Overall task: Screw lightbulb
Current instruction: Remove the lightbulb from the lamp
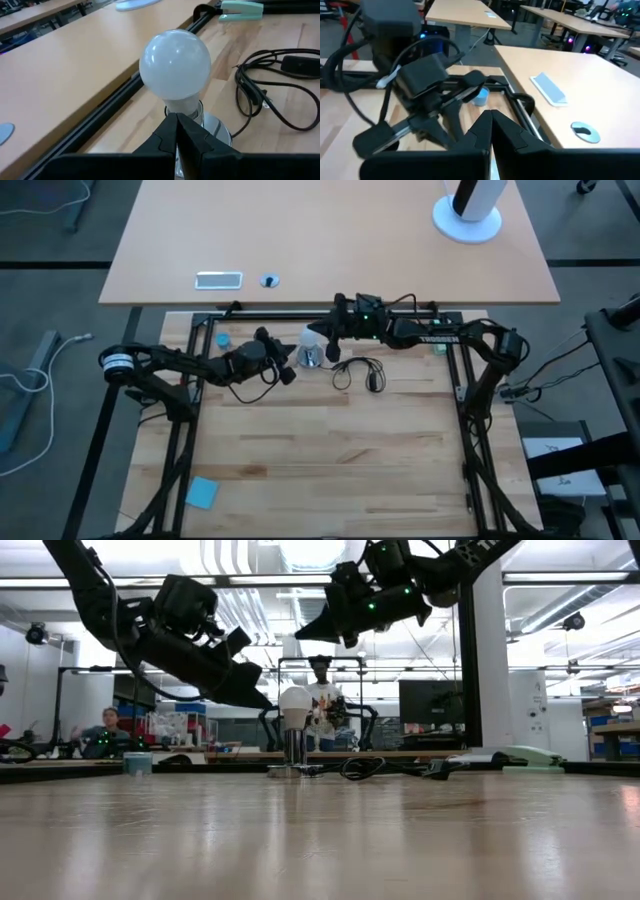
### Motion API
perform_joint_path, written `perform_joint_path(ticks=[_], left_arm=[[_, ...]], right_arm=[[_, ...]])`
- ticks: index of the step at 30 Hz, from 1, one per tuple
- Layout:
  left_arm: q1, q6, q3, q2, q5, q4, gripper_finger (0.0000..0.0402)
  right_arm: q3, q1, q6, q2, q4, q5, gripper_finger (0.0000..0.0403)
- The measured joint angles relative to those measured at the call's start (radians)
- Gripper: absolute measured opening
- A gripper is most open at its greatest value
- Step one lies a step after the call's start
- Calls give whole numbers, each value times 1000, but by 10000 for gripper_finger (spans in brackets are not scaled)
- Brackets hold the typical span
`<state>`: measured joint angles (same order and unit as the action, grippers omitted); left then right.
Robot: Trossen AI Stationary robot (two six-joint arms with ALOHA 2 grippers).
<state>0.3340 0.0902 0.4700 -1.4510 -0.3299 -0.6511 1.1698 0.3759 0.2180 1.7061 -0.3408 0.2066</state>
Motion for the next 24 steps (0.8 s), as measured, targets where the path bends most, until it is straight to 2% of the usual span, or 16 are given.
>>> perform_joint_path(ticks=[4,9,11,24], left_arm=[[-1,-3,-3,0,2,1,0],[-2,-1,-3,0,90,-1,0],[-2,-2,-3,0,97,-1,0],[26,165,40,0,44,-13,0]], right_arm=[[-12,0,7,0,4,2,2],[-13,3,53,-4,65,1,2],[-13,10,65,-8,97,1,2],[-17,97,133,10,142,2,2]])
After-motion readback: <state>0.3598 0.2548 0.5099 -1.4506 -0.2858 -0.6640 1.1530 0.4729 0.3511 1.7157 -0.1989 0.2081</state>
